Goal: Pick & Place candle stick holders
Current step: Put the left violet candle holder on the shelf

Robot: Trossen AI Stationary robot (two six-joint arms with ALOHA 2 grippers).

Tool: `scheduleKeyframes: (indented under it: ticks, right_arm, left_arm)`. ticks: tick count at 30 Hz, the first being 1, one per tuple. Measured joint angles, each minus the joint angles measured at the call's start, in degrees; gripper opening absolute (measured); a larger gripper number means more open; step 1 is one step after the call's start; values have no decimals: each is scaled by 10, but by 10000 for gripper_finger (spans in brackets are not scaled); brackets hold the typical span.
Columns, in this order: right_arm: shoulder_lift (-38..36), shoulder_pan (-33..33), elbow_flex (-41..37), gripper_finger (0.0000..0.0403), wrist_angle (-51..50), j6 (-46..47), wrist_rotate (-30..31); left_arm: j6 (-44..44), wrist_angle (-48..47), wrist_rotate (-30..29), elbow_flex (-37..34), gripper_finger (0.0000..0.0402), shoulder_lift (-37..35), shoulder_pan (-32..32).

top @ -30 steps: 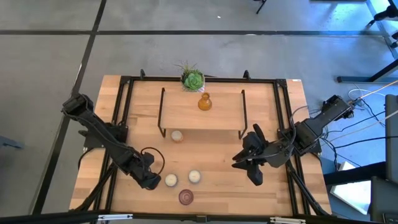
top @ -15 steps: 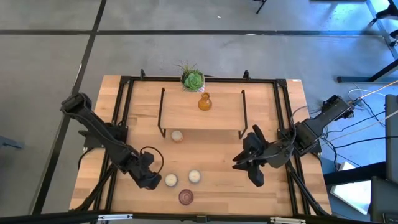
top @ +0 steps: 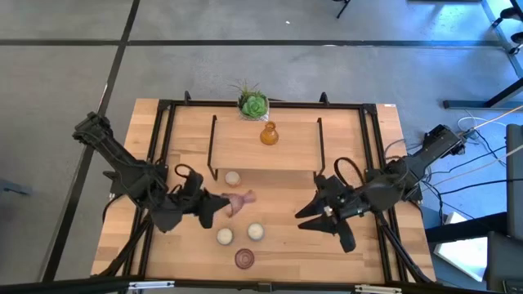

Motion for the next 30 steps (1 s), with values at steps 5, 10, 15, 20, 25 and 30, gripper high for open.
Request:
scheduleKeyframes:
  ticks: [5, 10, 15, 20, 25, 30]
  right_arm:
    - [-6, -19, 0, 140, 23, -29, -5]
    - [-9, -36, 0, 140, 22, -43, -46]
    - [-26, -45, 0, 140, 22, -65, -110]
    - [-39, -46, 0, 140, 21, -69, -115]
    - [-35, -50, 0, 162, 21, -55, -133]
    - [-34, -52, 0, 201, 15, -54, -76]
  left_arm:
    - [148, 146, -10, 0, 17, 16, 39]
    - [290, 298, 59, -1, 17, 42, 71]
    - [391, 381, 113, -1, 17, 53, 68]
    - [437, 419, 120, -1, 17, 54, 61]
    - [473, 450, 128, -1, 17, 54, 64]
    - [473, 450, 145, -1, 17, 54, 77]
